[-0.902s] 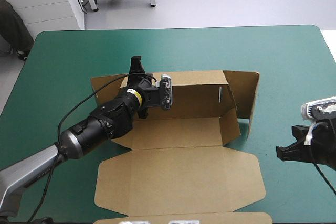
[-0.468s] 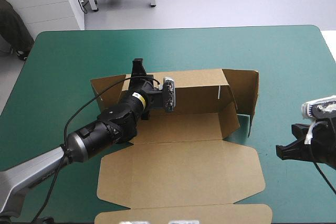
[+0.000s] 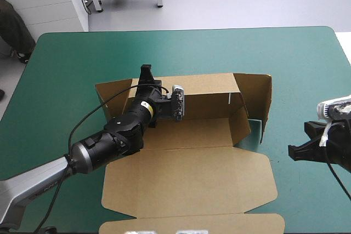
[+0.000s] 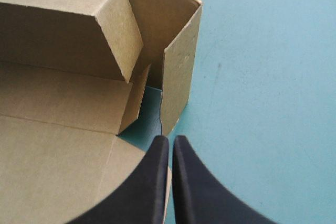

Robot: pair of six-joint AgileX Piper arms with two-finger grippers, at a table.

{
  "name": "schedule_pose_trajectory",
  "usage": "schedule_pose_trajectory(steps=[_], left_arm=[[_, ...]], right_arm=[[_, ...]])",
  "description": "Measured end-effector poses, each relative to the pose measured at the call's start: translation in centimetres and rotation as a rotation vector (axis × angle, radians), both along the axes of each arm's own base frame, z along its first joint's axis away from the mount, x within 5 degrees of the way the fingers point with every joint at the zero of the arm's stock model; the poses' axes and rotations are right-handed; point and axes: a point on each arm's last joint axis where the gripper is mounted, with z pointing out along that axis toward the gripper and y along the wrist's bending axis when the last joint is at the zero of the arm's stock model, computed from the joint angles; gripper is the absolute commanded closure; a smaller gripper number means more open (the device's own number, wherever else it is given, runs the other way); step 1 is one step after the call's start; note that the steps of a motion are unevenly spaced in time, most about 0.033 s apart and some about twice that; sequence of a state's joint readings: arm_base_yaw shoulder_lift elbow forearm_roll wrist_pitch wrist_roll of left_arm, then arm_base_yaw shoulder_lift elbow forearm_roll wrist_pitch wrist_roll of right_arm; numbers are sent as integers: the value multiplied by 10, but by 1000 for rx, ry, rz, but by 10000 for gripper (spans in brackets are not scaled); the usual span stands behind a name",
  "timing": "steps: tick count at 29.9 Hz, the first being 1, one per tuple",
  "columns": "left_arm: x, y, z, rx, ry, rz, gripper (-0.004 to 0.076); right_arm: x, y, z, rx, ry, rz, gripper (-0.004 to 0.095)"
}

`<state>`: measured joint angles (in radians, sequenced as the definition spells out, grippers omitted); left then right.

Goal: Fold the box

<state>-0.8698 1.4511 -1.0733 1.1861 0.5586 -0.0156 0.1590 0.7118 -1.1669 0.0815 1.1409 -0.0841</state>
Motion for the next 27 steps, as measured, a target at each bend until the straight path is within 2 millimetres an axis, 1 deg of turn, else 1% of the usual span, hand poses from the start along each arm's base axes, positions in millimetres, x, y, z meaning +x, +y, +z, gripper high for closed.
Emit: schedule_pose_trajectory(steps=[2, 3, 8, 9, 10, 14, 17, 27], left_arm=[[-2, -2, 0, 2, 0, -3, 731], [-3, -2, 0, 4, 0, -4, 731], [-7, -7, 1, -2, -3, -34, 731], [-7, -7, 1, -3, -3, -36, 731], [-7, -7, 1, -3, -3, -37, 731], [-7, -8, 1, -5, -4, -39, 731], [-7, -8, 1, -5, -3, -39, 731], [-10, -10, 1, -2, -3, -44, 731]], right_arm=[[1, 0, 2, 5, -24, -2, 688], [2, 0, 3, 7, -36, -3, 625], [11, 1, 6, 14, -68, -7, 237], [15, 2, 6, 14, -67, -7, 179], [19, 3, 5, 14, -67, -8, 147], [46, 5, 4, 31, -67, -38, 140], [70, 7, 6, 39, -56, -71, 140], [157, 21, 36, 30, 4, -77, 142]])
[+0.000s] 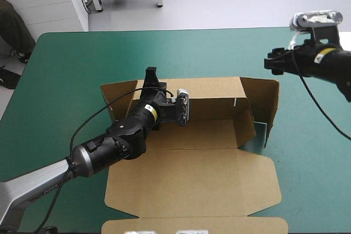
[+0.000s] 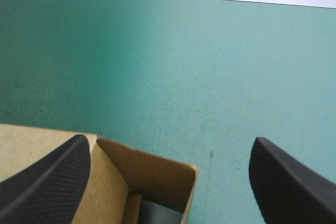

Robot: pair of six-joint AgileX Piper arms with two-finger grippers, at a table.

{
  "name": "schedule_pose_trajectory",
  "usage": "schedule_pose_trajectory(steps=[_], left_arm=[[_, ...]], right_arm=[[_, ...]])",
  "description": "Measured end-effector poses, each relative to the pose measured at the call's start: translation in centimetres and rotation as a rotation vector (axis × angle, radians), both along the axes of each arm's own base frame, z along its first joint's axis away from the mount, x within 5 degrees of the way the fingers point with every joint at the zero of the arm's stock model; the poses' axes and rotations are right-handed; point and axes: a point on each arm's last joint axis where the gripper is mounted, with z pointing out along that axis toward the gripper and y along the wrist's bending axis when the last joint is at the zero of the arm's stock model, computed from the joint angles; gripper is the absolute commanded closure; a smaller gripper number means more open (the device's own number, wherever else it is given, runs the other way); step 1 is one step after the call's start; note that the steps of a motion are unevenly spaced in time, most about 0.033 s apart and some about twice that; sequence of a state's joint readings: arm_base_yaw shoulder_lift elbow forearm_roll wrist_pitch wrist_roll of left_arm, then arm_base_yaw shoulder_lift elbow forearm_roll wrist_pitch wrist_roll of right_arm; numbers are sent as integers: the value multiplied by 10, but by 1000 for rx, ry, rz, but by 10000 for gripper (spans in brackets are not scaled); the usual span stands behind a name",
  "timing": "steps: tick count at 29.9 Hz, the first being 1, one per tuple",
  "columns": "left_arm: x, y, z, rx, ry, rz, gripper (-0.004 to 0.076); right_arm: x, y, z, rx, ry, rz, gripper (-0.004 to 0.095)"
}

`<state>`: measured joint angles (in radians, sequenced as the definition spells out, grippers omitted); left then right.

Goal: Fold the box

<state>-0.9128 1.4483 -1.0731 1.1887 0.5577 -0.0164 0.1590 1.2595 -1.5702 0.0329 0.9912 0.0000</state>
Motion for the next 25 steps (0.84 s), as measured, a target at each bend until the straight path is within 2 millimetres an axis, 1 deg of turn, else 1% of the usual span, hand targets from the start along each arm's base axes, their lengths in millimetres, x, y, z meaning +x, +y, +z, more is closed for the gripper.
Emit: schedule_pose_trajectory(steps=[3, 7, 11, 14, 17, 20, 22, 25], left_arm=[[-3, -2, 1, -13, 2, -7, 731], [-4, -2, 1, -37, 10, 9, 731], [-4, -2, 1, -40, 8, 11, 731], [-4, -2, 2, -40, 8, 12, 731], [-4, -2, 2, -42, 8, 13, 731], [-4, -2, 2, -43, 8, 13, 731], [-4, -2, 2, -43, 8, 13, 731], [-4, -2, 2, -45, 9, 15, 731]], right_arm=[[30, 5, 3, -5, 30, 1, 144], [67, 11, -4, -17, 84, 1, 144], [95, 13, -19, -35, 161, 2, 144], [116, 6, -37, -22, 227, -19, 144], [131, -10, -54, 22, 287, -57, 144], [139, -31, -67, 75, 355, -80, 144], [141, -37, -74, 87, 399, -68, 144], [143, -38, -82, 102, 430, -51, 144]])
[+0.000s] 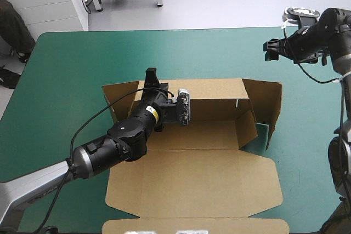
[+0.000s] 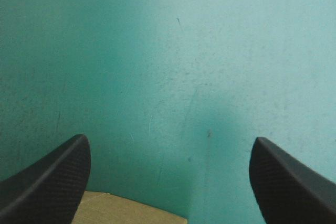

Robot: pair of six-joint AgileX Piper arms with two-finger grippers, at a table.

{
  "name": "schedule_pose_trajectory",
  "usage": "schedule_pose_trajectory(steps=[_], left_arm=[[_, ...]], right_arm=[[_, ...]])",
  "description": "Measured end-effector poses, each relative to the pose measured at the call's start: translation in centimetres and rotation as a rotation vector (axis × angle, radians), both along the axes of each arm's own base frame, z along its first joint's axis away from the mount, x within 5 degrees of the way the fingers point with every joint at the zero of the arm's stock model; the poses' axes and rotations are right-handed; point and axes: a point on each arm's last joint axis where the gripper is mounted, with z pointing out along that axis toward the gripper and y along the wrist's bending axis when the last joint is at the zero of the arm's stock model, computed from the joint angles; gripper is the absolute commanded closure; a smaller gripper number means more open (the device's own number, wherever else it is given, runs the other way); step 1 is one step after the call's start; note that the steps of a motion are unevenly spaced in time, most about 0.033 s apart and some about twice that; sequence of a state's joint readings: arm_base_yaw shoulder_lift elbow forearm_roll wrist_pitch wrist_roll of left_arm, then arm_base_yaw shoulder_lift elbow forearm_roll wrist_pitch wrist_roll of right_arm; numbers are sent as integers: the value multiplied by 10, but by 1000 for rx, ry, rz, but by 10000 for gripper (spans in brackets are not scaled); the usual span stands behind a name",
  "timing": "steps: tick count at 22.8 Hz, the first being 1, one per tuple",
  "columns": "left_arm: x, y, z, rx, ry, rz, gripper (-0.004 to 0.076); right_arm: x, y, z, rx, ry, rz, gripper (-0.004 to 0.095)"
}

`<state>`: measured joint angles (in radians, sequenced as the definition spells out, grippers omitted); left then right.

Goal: Fold the box

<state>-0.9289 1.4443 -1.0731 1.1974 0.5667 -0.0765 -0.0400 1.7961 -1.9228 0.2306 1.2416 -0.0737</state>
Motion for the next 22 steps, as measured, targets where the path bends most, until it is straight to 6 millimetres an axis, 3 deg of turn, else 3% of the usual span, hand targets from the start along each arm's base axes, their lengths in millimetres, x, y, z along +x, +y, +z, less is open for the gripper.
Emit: schedule_pose_trajectory(steps=[14, 20, 22], left_arm=[[0, 0, 0, -8, 1, 3, 731], [1, 0, 0, -4, -13, 4, 731], [0, 0, 0, -9, -12, 8, 731]], right_arm=[[-10, 10, -53, 94, 178, 64, 146], [-57, 16, -66, 119, 225, 141, 146], [-76, 19, -67, 132, 150, 150, 148]])
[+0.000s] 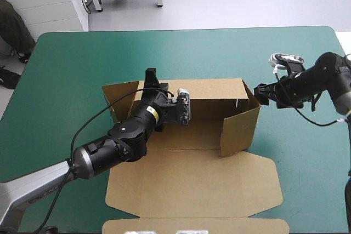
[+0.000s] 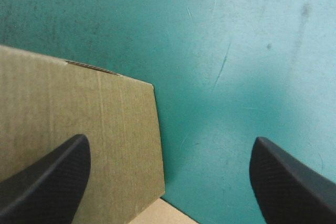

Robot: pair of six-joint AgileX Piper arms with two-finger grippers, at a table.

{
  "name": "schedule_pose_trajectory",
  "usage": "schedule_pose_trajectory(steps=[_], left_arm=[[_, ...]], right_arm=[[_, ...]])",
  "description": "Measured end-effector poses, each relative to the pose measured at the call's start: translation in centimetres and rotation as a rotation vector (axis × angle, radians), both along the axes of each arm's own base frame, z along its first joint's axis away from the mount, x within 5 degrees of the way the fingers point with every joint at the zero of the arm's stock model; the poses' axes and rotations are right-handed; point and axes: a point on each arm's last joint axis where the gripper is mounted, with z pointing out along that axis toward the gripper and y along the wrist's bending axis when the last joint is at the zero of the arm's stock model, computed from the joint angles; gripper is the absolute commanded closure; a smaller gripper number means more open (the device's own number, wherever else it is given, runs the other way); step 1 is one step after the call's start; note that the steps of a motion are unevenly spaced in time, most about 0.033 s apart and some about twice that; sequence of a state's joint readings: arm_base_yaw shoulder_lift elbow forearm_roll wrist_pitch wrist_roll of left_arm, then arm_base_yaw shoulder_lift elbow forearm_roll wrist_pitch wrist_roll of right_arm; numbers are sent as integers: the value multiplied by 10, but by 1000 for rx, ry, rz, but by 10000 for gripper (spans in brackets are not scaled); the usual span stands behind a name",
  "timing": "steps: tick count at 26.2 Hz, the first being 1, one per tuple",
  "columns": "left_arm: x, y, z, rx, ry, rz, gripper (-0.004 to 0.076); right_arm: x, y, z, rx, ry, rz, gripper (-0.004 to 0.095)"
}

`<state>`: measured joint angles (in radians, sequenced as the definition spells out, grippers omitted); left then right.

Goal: Fold the box

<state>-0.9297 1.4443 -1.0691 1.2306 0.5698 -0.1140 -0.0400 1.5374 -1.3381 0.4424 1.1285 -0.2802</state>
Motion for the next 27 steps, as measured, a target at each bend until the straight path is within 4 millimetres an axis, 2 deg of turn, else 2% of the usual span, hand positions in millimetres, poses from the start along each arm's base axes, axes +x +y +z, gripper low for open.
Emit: schedule_pose_trajectory(steps=[5, 12, 18, 27], left_arm=[[0, 0, 0, 0, -1, 3, 731], [0, 0, 0, 0, -1, 3, 731], [0, 0, 0, -1, -1, 3, 731], [0, 0, 0, -18, 4, 11, 731]], right_arm=[[-41, 4, -5, 11, -157, 41, 148], [-67, 8, -13, -18, -284, 145, 148], [-76, 10, -18, -38, -304, 234, 148], [-82, 19, -16, 42, -293, 344, 148]])
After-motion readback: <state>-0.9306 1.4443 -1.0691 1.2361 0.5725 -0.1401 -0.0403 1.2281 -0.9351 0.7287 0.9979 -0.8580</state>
